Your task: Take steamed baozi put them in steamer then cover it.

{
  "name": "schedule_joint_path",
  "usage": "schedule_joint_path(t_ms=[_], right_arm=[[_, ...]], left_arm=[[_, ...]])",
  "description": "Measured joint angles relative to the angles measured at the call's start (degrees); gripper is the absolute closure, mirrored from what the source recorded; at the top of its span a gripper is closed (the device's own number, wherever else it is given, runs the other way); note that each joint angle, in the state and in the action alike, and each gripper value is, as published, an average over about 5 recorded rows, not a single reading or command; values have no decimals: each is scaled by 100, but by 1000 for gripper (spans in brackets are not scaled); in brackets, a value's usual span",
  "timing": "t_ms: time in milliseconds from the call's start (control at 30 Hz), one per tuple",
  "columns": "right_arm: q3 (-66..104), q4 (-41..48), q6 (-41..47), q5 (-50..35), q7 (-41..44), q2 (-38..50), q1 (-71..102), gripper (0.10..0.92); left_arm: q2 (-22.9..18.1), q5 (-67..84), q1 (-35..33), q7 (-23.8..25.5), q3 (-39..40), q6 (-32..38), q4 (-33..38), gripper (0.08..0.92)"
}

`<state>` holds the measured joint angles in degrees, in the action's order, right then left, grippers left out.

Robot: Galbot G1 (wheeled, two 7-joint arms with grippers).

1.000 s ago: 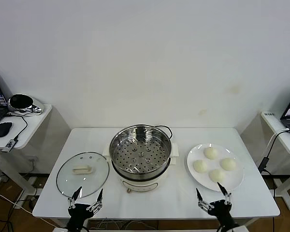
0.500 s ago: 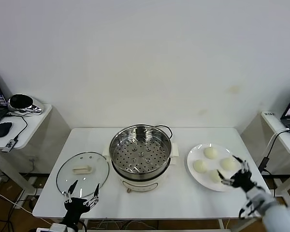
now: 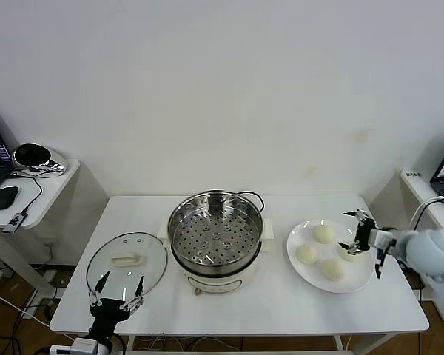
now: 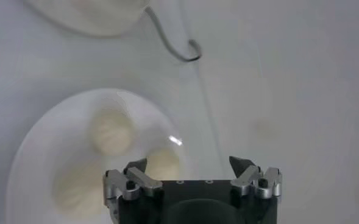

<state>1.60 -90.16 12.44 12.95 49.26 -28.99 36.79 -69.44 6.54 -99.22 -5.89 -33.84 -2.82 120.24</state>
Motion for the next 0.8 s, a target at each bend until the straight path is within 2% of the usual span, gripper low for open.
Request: schedule_joint_path(t_ms=[333, 800], right_arm=[[-1667, 1105, -87, 102, 659, -206, -1654, 203], [-2487, 2851, -605, 612, 1101, -1398, -2705, 203]], left_arm=[[-47, -34, -19, -1, -162, -7, 54, 177], [-44, -70, -55, 7, -338, -13, 81, 177]])
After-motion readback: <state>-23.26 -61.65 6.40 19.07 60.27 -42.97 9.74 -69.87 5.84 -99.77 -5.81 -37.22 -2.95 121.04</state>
